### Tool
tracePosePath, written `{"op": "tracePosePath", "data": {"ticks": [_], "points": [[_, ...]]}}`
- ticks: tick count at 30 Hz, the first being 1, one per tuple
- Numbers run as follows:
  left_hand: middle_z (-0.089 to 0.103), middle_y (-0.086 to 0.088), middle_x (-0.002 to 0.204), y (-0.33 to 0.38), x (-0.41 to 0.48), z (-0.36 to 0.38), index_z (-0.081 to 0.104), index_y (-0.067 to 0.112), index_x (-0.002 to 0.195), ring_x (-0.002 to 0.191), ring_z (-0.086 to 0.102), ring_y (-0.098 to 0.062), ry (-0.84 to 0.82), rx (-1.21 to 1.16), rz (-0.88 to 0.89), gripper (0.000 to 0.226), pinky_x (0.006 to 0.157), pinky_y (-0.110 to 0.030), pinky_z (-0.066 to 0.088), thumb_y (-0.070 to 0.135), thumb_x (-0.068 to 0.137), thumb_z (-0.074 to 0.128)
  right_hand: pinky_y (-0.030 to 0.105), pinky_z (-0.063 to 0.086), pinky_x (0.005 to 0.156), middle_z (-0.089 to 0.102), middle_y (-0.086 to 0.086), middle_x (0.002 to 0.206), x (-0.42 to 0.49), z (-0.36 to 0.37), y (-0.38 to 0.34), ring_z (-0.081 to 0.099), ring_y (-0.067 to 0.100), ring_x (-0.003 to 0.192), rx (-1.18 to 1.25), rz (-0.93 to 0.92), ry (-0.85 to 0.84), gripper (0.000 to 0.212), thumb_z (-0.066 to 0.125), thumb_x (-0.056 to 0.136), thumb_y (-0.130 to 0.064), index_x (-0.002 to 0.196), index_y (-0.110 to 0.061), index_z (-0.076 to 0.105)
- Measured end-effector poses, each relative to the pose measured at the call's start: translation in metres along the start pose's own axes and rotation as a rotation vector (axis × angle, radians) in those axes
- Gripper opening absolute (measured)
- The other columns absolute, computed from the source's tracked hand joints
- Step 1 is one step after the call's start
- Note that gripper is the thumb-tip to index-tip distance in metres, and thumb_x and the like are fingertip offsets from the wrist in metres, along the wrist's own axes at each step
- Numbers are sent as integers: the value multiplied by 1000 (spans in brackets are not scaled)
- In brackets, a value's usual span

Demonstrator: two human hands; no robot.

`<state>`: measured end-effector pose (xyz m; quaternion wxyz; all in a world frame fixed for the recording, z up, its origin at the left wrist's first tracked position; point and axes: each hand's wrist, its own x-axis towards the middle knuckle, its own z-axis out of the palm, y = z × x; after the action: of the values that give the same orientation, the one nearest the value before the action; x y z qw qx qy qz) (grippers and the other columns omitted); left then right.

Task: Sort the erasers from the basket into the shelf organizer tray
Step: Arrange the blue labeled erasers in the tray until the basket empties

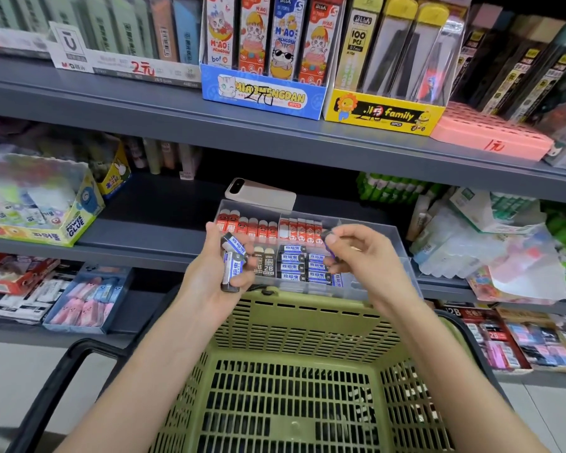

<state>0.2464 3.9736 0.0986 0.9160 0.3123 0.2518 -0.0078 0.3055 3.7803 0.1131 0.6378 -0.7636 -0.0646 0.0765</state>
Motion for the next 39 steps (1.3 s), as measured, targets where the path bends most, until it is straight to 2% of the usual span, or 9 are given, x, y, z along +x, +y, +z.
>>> {"op": "tracePosePath", "data": {"ticks": [8, 14, 17, 22, 26, 29, 32, 36, 39], "points": [[62, -10, 65, -2, -10, -8, 59, -2, 96, 46, 53, -16, -78, 154, -63, 34, 26, -16, 30, 30, 95, 48, 26, 51, 76, 68, -14, 69, 28, -9, -1, 62, 2, 72, -787, -8, -314, 7, 79, 73, -19, 79, -17, 77], [65, -8, 66, -7, -10, -7, 61, 2, 94, 45, 53, -13, -94, 251, -32, 40, 26, -15, 28, 38, 77, 60, 25, 48, 76, 73, -5, 86, 35, 1, 1, 56, -3, 67, -957, -36, -453, 9, 71, 81, -19, 87, -15, 76], [65, -5, 66, -8, -10, -7, 76, 8, 82, 46, 50, -11, -98, 299, -40, 39, 27, -15, 27, 43, 74, 62, 28, 50, 80, 73, -5, 87, 35, 1, 2, 54, -5, 61, -927, -33, -467, 11, 67, 85, -17, 89, -12, 75], [61, 0, 61, -10, -14, 0, 71, 8, 97, 43, 44, -6, -109, 319, -41, 45, 29, -14, 27, 43, 68, 70, 20, 51, 67, 59, -13, 73, 31, -3, 0, 56, 1, 58, -851, -52, -409, 18, 54, 91, -7, 99, -9, 70], [65, -4, 83, -13, -13, 4, 68, 8, 109, 46, 41, -5, -116, 326, -26, 53, 30, -14, 27, 41, 68, 71, 12, 37, 54, 57, -17, 65, 13, -1, -10, 49, -3, 53, -725, -191, -248, 22, 57, 92, -28, 82, -15, 71], [57, -1, 70, -17, -11, 7, 73, 12, 92, 46, 43, -6, -165, 318, -22, 33, 29, -14, 28, 38, 72, 69, 10, 36, 49, 59, -6, 62, -12, 11, -18, 47, 1, 52, -456, -117, -340, 27, 60, 87, -39, 68, -21, 69], [57, 2, 61, -19, -12, 12, 75, 19, 71, 48, 47, -6, -220, 348, -19, 19, 29, -14, 28, 37, 72, 68, 13, 39, 48, 63, -1, 68, -25, 19, -14, 53, 5, 58, -243, -4, -328, 17, 65, 85, -31, 74, -18, 69], [57, -2, 66, -16, -13, 16, 74, 14, 94, 50, 47, -8, -231, 347, -61, 30, 30, -14, 29, 33, 71, 69, 18, 45, 50, 65, -1, 67, -17, 8, -14, 56, 7, 58, 184, 219, -257, 4, 71, 74, -15, 76, -12, 70], [52, -3, 64, -12, -15, 16, 74, 8, 101, 51, 45, -9, -170, 322, -85, 35, 34, -14, 33, 30, 76, 66, 18, 50, 54, 65, 5, 66, 1, -10, -14, 59, 13, 61, 204, 245, -114, 5, 70, 74, -4, 76, -6, 66]]}}
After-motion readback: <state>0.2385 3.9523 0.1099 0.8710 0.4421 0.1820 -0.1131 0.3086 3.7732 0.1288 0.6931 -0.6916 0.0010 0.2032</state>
